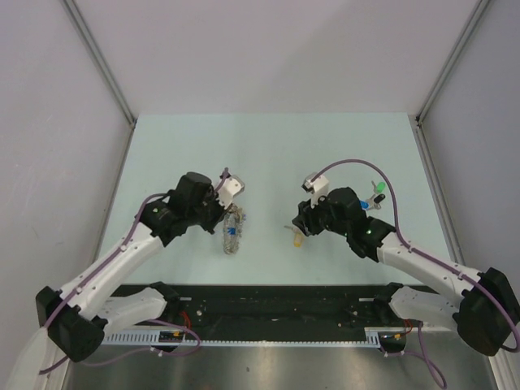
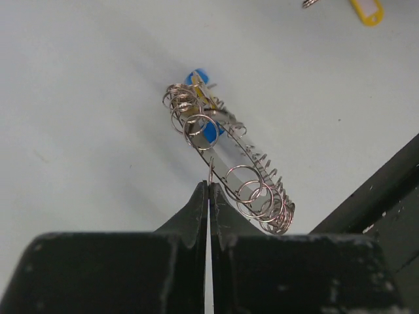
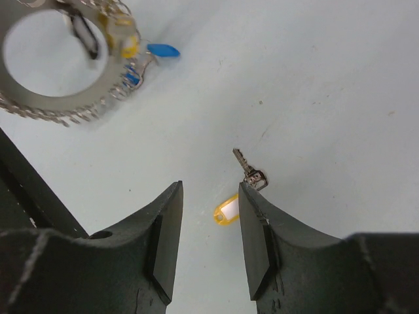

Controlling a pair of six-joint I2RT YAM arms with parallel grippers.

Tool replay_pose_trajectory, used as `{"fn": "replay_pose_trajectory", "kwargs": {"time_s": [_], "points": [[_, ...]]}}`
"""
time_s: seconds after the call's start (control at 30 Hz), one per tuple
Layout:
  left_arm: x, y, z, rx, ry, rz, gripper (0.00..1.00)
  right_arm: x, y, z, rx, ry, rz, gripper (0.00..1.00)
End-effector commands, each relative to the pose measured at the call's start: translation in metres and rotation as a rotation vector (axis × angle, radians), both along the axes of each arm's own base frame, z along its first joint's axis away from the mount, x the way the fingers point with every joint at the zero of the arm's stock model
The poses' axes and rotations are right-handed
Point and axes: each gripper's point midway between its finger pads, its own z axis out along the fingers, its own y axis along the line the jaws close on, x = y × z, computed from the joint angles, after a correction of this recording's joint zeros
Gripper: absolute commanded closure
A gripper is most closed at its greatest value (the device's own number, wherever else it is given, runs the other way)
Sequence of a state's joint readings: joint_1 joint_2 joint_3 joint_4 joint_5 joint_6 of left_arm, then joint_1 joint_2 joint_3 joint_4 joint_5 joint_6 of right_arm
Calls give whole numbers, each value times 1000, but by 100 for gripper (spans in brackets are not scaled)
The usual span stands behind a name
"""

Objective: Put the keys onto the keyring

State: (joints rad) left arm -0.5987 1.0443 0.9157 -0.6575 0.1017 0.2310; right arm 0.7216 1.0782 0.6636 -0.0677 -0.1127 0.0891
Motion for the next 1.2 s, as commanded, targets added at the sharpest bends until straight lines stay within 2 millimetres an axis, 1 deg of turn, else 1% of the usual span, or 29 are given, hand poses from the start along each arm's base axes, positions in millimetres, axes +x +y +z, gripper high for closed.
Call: {"fn": "replay_pose_trajectory", "kwargs": {"time_s": [0.0, 0.03, 0.07, 0.13, 0.17, 0.2, 0.27, 0.3, 0.37, 0.4, 0.47, 0.5, 0.53, 0.6, 0.63, 0.77, 0.83, 0.9, 0.97, 1.0, 1.03, 1.1, 1.17], "points": [[-14, 43, 25, 126, 18, 124, 100, 0, 3, 15, 44, -63, 27, 55], [-12, 51, 24, 164, 18, 152, 100, -1, 4, 15, 47, -65, 29, 55], [-11, 53, 18, 202, 44, 153, 100, -1, 2, 17, 51, -69, 28, 55], [-5, 49, 14, 211, 47, 141, 100, -2, 1, 17, 49, -69, 28, 55], [3, 39, 13, 179, 28, 123, 100, -4, -1, 15, 47, -65, 26, 55], [6, 32, 4, 177, 47, 95, 100, -5, -2, 16, 50, -71, 27, 55], [11, 14, -4, 133, 67, 45, 100, -7, -4, 15, 49, -69, 23, 55], [20, 4, -11, 122, 80, 31, 100, -9, -6, 14, 51, -70, 25, 55], [26, -8, -19, 114, 101, -6, 100, -9, -8, 14, 53, -71, 20, 55], [36, -16, -29, 115, 114, -17, 100, -11, -8, 12, 53, -70, 22, 55], [45, -25, -38, 119, 125, -33, 100, -12, -10, 10, 52, -71, 23, 55], [53, -32, -40, 106, 113, -41, 100, -12, -11, 8, 50, -69, 24, 55], [56, -37, -54, 117, 145, -51, 100, -12, -11, 9, 50, -71, 26, 55], [67, -46, -62, 104, 141, -57, 100, -12, -13, 5, 45, -70, 30, 55], [69, -47, -77, 119, 169, -55, 100, -12, -13, 6, 47, -72, 34, 55], [76, -54, -101, 121, 195, -41, 100, -13, -14, 3, 50, -70, 45, 55], [81, -56, -103, 113, 181, -37, 96, -12, -17, 2, 51, -66, 43, 55], [80, -56, -109, 112, 191, -30, 92, -13, -18, 1, 53, -65, 50, 55], [82, -56, -111, 105, 184, -15, 91, -14, -19, -1, 56, -57, 56, 55], [82, -58, -111, 99, 180, -13, 90, -14, -19, -3, 55, -52, 57, 55], [83, -58, -111, 92, 180, -4, 88, -11, -17, 2, 73, -75, 61, 55], [85, -59, -110, 75, 161, 1, 85, -11, -17, 1, 75, -70, 63, 55], [87, -60, -110, 67, 149, 11, 84, -11, -17, 1, 76, -69, 66, 55]]}}
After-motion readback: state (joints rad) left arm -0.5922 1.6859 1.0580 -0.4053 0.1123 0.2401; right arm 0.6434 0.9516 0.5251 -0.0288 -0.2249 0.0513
